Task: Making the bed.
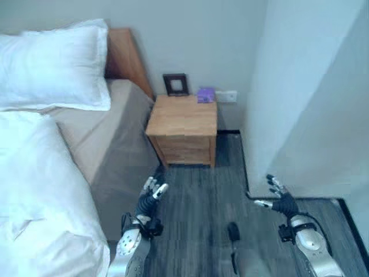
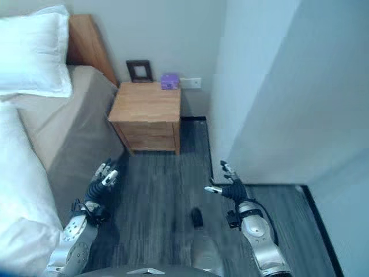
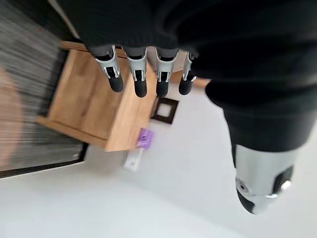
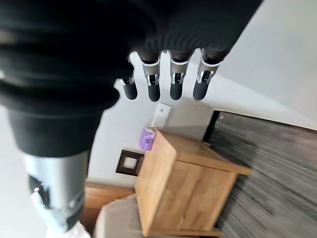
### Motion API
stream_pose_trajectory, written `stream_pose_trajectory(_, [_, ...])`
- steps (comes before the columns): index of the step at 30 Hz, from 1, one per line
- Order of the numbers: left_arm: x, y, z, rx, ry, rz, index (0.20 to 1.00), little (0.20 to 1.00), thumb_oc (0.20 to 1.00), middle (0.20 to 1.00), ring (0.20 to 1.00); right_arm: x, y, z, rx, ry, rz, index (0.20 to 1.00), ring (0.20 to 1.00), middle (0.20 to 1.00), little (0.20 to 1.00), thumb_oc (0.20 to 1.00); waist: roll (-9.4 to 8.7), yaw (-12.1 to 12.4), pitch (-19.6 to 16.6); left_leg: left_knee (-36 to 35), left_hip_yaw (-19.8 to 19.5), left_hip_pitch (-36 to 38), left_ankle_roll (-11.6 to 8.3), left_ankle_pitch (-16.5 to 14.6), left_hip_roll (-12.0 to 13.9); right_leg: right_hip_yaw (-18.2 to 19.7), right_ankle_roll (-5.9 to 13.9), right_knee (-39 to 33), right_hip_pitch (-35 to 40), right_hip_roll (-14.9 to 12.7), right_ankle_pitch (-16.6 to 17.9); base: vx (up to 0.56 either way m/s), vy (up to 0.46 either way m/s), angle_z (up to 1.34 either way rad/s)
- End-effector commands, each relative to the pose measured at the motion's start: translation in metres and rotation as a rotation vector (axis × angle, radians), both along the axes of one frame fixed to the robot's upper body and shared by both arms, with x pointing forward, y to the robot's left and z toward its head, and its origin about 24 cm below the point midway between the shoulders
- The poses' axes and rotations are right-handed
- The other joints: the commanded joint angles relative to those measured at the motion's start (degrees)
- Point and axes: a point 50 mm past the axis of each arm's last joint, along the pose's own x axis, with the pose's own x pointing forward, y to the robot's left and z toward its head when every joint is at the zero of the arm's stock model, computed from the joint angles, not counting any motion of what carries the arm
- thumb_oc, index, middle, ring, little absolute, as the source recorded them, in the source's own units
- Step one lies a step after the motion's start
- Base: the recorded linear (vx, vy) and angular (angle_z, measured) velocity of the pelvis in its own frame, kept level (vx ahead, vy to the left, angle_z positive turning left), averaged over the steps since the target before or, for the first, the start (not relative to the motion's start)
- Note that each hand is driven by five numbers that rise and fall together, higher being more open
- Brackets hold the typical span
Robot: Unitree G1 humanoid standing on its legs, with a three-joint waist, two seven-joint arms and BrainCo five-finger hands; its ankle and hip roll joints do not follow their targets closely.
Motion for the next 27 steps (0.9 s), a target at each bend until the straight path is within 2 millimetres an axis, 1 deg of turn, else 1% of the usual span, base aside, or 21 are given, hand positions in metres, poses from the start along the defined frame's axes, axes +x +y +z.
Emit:
stream_pose_trajectory(1, [0.012,0.01,0.034,-0.002,-0.196,0.052,1.0,1.0,1.0,1.0,1.0,0.009,-0.006,0.028,-0.025,-0.138,0.027,1.0,1.0,1.0,1.0,1.0,-5.84,0.3,2.3,28.1,1.2,-19.0,-4.41,8.0,0.7,-4.2,0.62,-7.4,13.3,-7.5,-3.0,0.22,-0.523,0.82])
stream_pose_trajectory(2, [0.011,0.012,0.034,-0.008,-0.194,0.063,1.0,1.0,1.0,1.0,1.0,0.009,-0.009,0.029,-0.029,-0.137,0.016,1.0,1.0,1.0,1.0,1.0,-6.38,0.6,2.7,29.6,4.9,-21.2,-4.22,8.7,2.3,-5.5,0.09,-8.1,15.1,-7.6,-3.8,0.24,-0.464,0.95])
stream_pose_trajectory(3, [0.01,0.013,0.031,-0.014,-0.182,0.069,1.0,1.0,1.0,1.0,1.0,0.008,-0.011,0.027,-0.035,-0.127,0.008,1.0,1.0,1.0,1.0,1.0,-6.19,1.0,2.6,26.7,8.5,-22.2,-3.39,8.3,3.2,-6.6,-0.06,-8.5,16.6,-7.3,-4.7,0.21,-0.072,1.81])
stream_pose_trajectory(5, [0.003,0.017,0.025,-0.008,-0.148,0.079,1.0,1.0,1.0,1.0,1.0,0.007,-0.015,0.026,-0.034,-0.118,-0.009,1.0,1.0,1.0,1.0,1.0,-5.66,2.0,2.0,19.5,12.0,-23.1,-1.88,6.8,1.5,-7.7,0.56,-9.2,18.6,-7.5,-5.9,0.29,0.074,1.08])
stream_pose_trajectory(6, [-0.001,0.022,0.018,0.004,-0.112,0.098,1.0,1.0,1.0,1.0,1.0,0.004,-0.02,0.023,-0.033,-0.104,-0.037,1.0,1.0,1.0,1.0,1.0,-4.55,1.6,1.4,12.0,18.3,-24.0,-2.36,10.4,3.7,-10.4,1.37,-9.7,20.2,-7.5,-7.3,0.32,0.143,-0.53])
stream_pose_trajectory(7, [-0.002,0.024,0.017,0.011,-0.104,0.106,1.0,1.0,1.0,1.0,1.0,0.003,-0.02,0.022,-0.031,-0.099,-0.04,1.0,1.0,1.0,1.0,1.0,-4.02,1.1,1.4,8.7,21.6,-23.4,-2.78,12.4,4.8,-12.2,1.67,-9.7,21.2,-7.5,-8.1,0.3,0.162,-0.29])
stream_pose_trajectory(8, [-0.004,0.027,0.015,0.015,-0.092,0.119,1.0,1.0,1.0,1.0,1.0,0.003,-0.02,0.021,-0.031,-0.097,-0.046,1.0,1.0,1.0,1.0,1.0,-3.66,0.6,1.2,6.7,26.1,-23.3,-3.02,14.2,6.8,-14.3,1.91,-9.6,22.0,-7.6,-8.7,0.22,0.163,0.75])
stream_pose_trajectory(9, [-0.006,0.03,0.014,0.013,-0.082,0.132,1.0,1.0,1.0,1.0,1.0,0.002,-0.021,0.02,-0.036,-0.091,-0.047,1.0,1.0,1.0,1.0,1.0,-3.28,0.3,0.5,5.0,28.9,-22.7,-2.95,15.2,8.4,-16.4,2.17,-9.5,23.0,-7.8,-9.2,0.32,0.21,1.19])
stream_pose_trajectory(10, [-0.012,0.031,0.008,0.023,-0.052,0.127,1.0,1.0,1.0,1.0,1.0,0.002,-0.017,0.02,-0.037,-0.088,-0.029,1.0,1.0,1.0,1.0,1.0,-2.53,0.5,-0.7,2.4,28.5,-21.5,-2.06,15.8,7.4,-18.1,2.55,-8.0,24.4,-7.7,-9.9,0.34,0.211,1.04])
stream_pose_trajectory(11, [-0.014,0.032,0.006,0.038,-0.035,0.122,1.0,1.0,1.0,1.0,1.0,0.003,-0.014,0.021,-0.033,-0.093,-0.015,1.0,1.0,1.0,1.0,1.0,-2.61,0.7,-1.3,1.4,28.0,-20.9,-1.69,16.1,6.3,-18.9,2.78,-6.2,24.7,-8.0,-10.2,0.26,0.147,0.42])
stream_pose_trajectory(12, [-0.014,0.032,0.006,0.038,-0.035,0.122,1.0,1.0,1.0,1.0,1.0,0.003,-0.014,0.021,-0.033,-0.093,-0.015,1.0,1.0,1.0,1.0,1.0,-2.61,0.7,-1.3,1.4,28.0,-20.9,-1.69,16.1,6.3,-18.9,2.78,-6.2,24.7,-8.0,-10.2,0.19,0.152,0.67])
stream_pose_trajectory(13, [-0.014,0.035,0.001,0.07,-0.003,0.125,1.0,1.0,1.0,1.0,1.0,0.005,-0.007,0.02,-0.025,-0.094,0.001,1.0,1.0,1.0,1.0,1.0,-3.59,1.0,-1.6,-1.1,28.6,-18.7,-0.09,15.4,3.9,-20.6,3.41,0.0,23.7,-9.6,-9.1,0.17,0.161,0.94])
stream_pose_trajectory(15, [-0.013,0.039,0.001,0.096,0.006,0.127,1.0,1.0,1.0,1.0,1.0,0.009,0.0,0.022,-0.018,-0.104,0.026,1.0,1.0,1.0,1.0,1.0,-4.47,1.1,-1.2,-2.2,27.4,-17.0,1.7,13.7,1.6,-20.4,5.02,7.8,21.5,-11.6,-6.1,0.19,0.169,0.75])
stream_pose_trajectory(16, [-0.013,0.04,0.001,0.109,0.012,0.129,1.0,1.0,1.0,1.0,1.0,0.009,0.003,0.021,-0.009,-0.103,0.031,1.0,1.0,1.0,1.0,1.0,-4.84,0.9,-1.0,-2.4,26.6,-16.3,2.11,13.1,0.8,-20.1,5.8,11.4,20.1,-12.4,-4.3,0.13,0.108,0.88])
stream_pose_trajectory(17, [-0.012,0.042,0.001,0.122,0.014,0.129,1.0,1.0,1.0,1.0,1.0,0.01,0.006,0.021,-0.002,-0.107,0.035,1.0,1.0,1.0,1.0,1.0,-5.14,0.5,-0.6,-2.8,25.1,-15.8,2.81,12.3,-0.1,-18.5,6.35,15.0,17.8,-12.8,-2.3,0.14,0.107,1.28])
stream_pose_trajectory(18, [-0.012,0.043,0.002,0.132,0.014,0.128,1.0,1.0,1.0,1.0,1.0,0.011,0.01,0.02,0.006,-0.108,0.045,1.0,1.0,1.0,1.0,1.0,-5.11,0.1,-0.1,-3.2,24.0,-14.9,3.22,11.4,-0.5,-16.8,6.29,17.9,15.1,-12.7,-1.8,0.14,0.062,1.64])
stream_pose_trajectory(19, [-0.013,0.046,0.002,0.137,0.014,0.138,1.0,1.0,1.0,1.0,1.0,0.012,0.015,0.02,0.022,-0.109,0.06,1.0,1.0,1.0,1.0,1.0,-5.06,-0.2,0.9,-3.6,21.6,-14.3,3.16,10.9,-0.7,-13.0,5.93,18.6,11.8,-11.9,-2.4,0.14,0.029,1.48])
stream_pose_trajectory(22, [-0.015,0.049,0.0,0.145,0.029,0.141,1.0,1.0,1.0,1.0,1.0,0.01,0.019,0.019,0.044,-0.104,0.071,1.0,1.0,1.0,1.0,1.0,-4.92,-0.2,1.8,-3.7,19.0,-14.1,2.9,10.6,-0.4,-11.6,4.87,15.1,10.7,-11.1,-4.2,0.12,-0.036,0.97])
stream_pose_trajectory(23, [-0.016,0.049,-0.002,0.149,0.038,0.136,1.0,1.0,1.0,1.0,1.0,0.009,0.019,0.018,0.049,-0.1,0.072,1.0,1.0,1.0,1.0,1.0,-5.09,-0.3,1.9,-3.6,17.7,-13.9,2.94,10.0,-0.9,-11.0,4.87,14.1,10.7,-10.9,-5.1,0.13,-0.061,0.63])
stream_pose_trajectory(26, [-0.018,0.048,-0.004,0.156,0.054,0.123,1.0,1.0,1.0,1.0,1.0,0.006,0.02,0.018,0.066,-0.096,0.075,1.0,1.0,1.0,1.0,1.0,-5.13,-0.6,1.9,-3.9,13.4,-14.2,2.76,9.8,-1.8,-8.5,4.59,10.3,10.8,-8.4,-6.3,0.15,-0.067,0.84])
stream_pose_trajectory(27, [-0.018,0.046,-0.006,0.153,0.059,0.116,1.0,1.0,1.0,1.0,1.0,0.006,0.022,0.018,0.076,-0.099,0.08,1.0,1.0,1.0,1.0,1.0,-5.1,-1.0,2.0,-3.9,10.5,-13.9,2.71,9.2,-2.7,-5.5,4.07,8.6,10.1,-5.9,-7.6,0.14,-0.055,1.32])
